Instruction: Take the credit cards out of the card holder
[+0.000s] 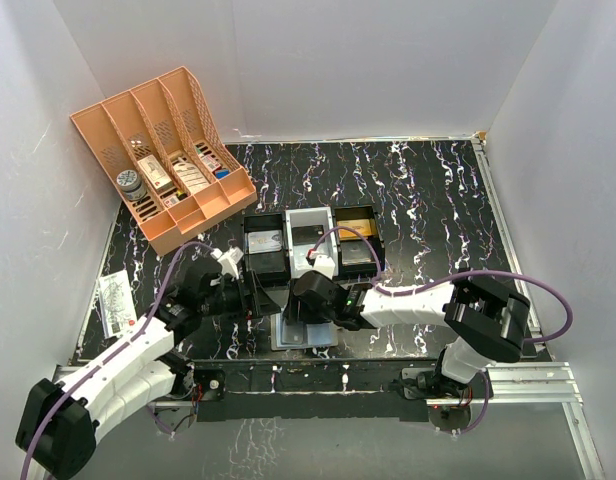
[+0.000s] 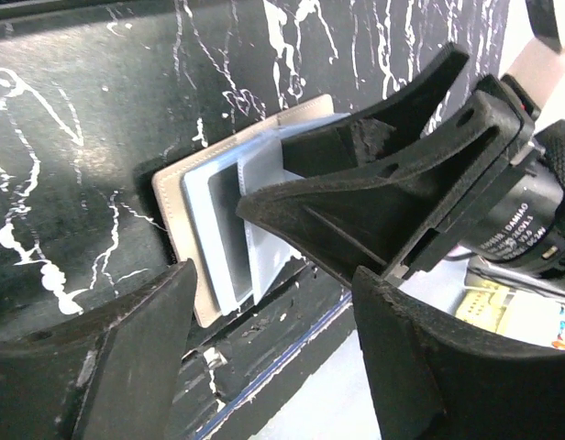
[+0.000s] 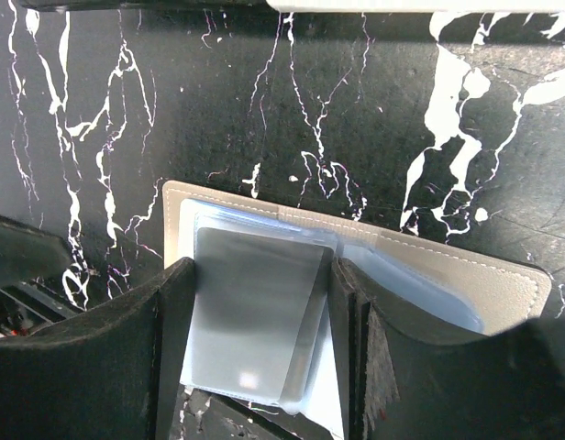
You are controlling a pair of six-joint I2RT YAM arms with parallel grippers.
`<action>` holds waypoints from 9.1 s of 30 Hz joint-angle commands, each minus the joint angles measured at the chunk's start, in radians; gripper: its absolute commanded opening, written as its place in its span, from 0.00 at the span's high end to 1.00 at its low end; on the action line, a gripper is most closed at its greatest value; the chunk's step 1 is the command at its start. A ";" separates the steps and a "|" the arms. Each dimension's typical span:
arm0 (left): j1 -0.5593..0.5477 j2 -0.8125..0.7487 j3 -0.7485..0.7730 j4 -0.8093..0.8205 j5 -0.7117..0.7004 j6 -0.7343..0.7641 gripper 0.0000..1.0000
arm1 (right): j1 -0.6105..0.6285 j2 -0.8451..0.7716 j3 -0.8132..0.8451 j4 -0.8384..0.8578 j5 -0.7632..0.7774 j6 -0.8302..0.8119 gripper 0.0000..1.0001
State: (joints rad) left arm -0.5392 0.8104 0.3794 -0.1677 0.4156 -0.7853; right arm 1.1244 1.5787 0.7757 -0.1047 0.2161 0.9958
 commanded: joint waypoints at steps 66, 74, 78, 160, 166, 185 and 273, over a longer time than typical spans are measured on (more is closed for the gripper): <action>-0.203 0.318 -0.107 0.484 0.059 -0.108 0.66 | -0.018 -0.221 0.035 -0.132 0.190 0.084 0.10; -0.205 0.291 -0.076 0.438 0.042 -0.103 0.65 | -0.018 -0.326 -0.103 -0.057 0.213 0.156 0.10; -0.206 0.299 -0.064 0.436 0.038 -0.113 0.64 | -0.018 -0.354 -0.124 -0.059 0.239 0.145 0.10; -0.415 -0.050 -0.024 0.103 -0.642 -0.294 0.19 | -0.019 -0.169 -0.140 0.163 -0.118 0.121 0.58; -0.414 0.010 0.065 0.048 -0.626 -0.230 0.19 | -0.018 -0.163 -0.145 0.135 -0.069 0.104 0.56; -0.413 0.253 0.169 0.038 -0.374 -0.127 0.15 | -0.020 -0.261 -0.223 -0.015 0.111 0.101 0.50; -0.472 0.682 0.081 0.551 -0.269 -0.335 0.56 | -0.126 -0.473 -0.503 0.019 0.030 0.200 0.86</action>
State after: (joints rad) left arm -1.0046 1.4868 0.4999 0.3767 0.1696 -1.1015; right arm 0.9993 1.0931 0.3088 -0.0517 0.2687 1.2060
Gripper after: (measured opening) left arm 0.460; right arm 0.141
